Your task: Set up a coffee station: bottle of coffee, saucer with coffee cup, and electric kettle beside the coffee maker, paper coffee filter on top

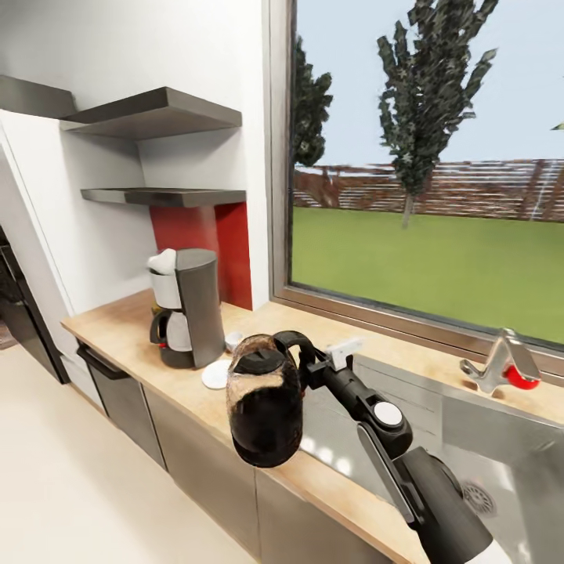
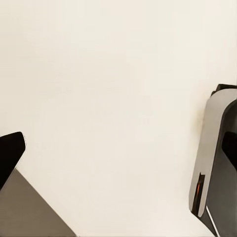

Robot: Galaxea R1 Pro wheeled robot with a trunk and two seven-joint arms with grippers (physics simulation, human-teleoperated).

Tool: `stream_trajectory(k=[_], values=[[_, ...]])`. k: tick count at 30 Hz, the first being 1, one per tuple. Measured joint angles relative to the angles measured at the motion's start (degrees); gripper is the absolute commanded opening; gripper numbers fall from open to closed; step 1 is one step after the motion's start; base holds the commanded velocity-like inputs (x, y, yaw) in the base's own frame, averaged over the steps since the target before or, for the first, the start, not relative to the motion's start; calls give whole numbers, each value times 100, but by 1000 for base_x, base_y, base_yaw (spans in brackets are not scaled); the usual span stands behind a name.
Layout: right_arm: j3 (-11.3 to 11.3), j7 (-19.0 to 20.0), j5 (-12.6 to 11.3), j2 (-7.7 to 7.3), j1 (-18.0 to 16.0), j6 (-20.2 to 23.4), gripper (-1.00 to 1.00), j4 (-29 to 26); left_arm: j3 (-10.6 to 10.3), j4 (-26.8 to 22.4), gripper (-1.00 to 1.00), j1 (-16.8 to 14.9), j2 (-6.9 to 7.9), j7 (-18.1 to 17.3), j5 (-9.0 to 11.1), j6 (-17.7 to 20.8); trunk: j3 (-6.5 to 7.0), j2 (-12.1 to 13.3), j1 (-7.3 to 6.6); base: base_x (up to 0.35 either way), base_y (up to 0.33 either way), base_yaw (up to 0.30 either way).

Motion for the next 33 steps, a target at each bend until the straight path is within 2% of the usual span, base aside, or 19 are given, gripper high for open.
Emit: stream_trajectory(k=[15,23,33], values=[[-8,0,0,-8,3,0,-100,12,-13,0,100,0,0,0,6,-2,0,0,0,0,336,0],[-9,0,0,-8,5,1,-100,12,-20,0,100,0,0,-2,192,-3,0,0,0,0,336,0],[-7,0,-1,-8,3,7,-100,20,-48,-7,100,-8,-7,-2,260,-9,0,0,0,0,336,0]])
